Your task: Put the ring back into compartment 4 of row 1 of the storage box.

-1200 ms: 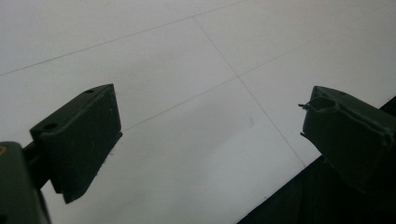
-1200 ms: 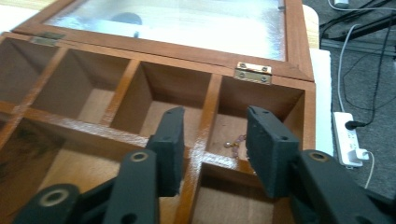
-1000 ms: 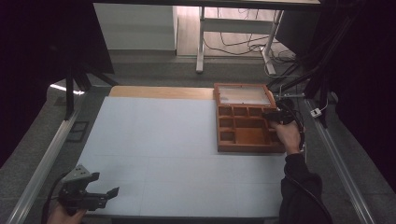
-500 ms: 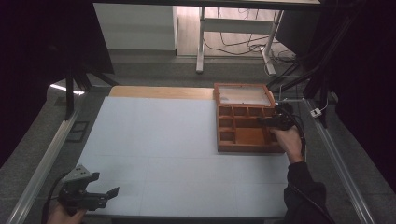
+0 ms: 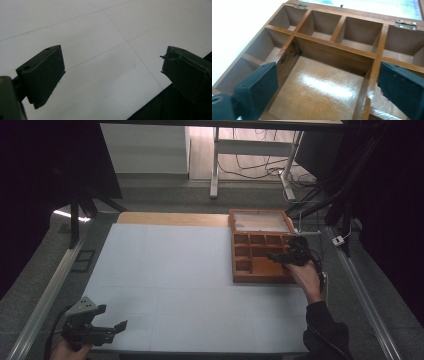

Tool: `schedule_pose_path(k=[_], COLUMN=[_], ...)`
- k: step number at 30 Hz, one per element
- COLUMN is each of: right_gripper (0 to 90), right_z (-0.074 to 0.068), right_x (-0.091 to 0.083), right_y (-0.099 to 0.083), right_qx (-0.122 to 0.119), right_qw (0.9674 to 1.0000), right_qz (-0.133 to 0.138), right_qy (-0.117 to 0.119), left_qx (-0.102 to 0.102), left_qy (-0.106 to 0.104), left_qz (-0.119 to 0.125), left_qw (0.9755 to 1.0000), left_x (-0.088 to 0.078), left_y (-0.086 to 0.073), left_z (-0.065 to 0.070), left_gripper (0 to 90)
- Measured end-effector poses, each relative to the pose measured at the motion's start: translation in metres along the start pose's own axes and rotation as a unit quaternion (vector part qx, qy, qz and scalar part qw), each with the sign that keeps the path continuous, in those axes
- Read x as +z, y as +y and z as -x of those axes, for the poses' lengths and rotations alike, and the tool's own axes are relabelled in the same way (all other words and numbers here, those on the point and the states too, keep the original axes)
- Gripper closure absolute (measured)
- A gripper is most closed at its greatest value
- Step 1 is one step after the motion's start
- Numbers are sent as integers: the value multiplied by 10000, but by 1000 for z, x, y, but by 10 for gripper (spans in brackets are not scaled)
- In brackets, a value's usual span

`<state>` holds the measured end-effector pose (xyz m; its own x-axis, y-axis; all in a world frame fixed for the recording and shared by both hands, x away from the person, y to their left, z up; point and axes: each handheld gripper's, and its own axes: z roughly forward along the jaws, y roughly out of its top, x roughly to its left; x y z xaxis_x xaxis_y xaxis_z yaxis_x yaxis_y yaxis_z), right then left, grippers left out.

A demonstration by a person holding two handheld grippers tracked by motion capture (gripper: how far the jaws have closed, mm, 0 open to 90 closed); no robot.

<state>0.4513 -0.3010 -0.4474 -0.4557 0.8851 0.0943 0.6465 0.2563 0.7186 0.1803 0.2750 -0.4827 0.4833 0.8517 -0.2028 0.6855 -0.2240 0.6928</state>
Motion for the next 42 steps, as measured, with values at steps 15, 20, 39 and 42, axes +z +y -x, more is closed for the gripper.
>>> schedule_pose_path(k=[15,20,39,42], right_gripper=[0,0,0,0], right_z=[-26,-35,-71,-77], right_x=[-9,-13,-32,-34], right_y=[-6,-8,-29,-34], right_qx=[-229,-301,-652,-717], right_qw=[9995,9992,9964,9956], right_qz=[80,101,23,-27], right_qy=[199,256,547,603], left_qx=[-4,-8,0,0], left_qy=[1,-11,-20,-25], left_qz=[34,43,48,48], left_qw=[10000,10000,10000,10000], left_x=[-1,-1,-1,-1], left_y=[0,-1,-1,-1], left_z=[0,0,0,0], left_gripper=[43,43,42,42])
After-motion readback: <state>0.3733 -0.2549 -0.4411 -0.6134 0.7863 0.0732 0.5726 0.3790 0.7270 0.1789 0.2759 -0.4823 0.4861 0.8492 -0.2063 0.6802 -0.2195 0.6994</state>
